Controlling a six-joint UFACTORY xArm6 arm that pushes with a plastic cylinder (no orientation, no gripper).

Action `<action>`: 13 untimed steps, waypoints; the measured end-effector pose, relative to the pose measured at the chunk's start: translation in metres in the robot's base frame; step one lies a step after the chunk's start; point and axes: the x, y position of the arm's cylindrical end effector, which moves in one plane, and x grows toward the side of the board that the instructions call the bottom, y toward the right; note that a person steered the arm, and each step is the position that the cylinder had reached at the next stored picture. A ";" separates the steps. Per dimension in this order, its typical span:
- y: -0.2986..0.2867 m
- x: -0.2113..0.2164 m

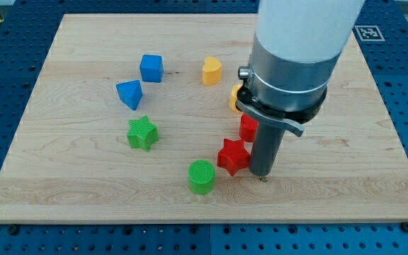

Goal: Push the green circle slightly up and left

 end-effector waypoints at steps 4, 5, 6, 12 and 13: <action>-0.006 0.023; -0.006 0.035; -0.006 0.035; -0.019 0.062; -0.036 0.056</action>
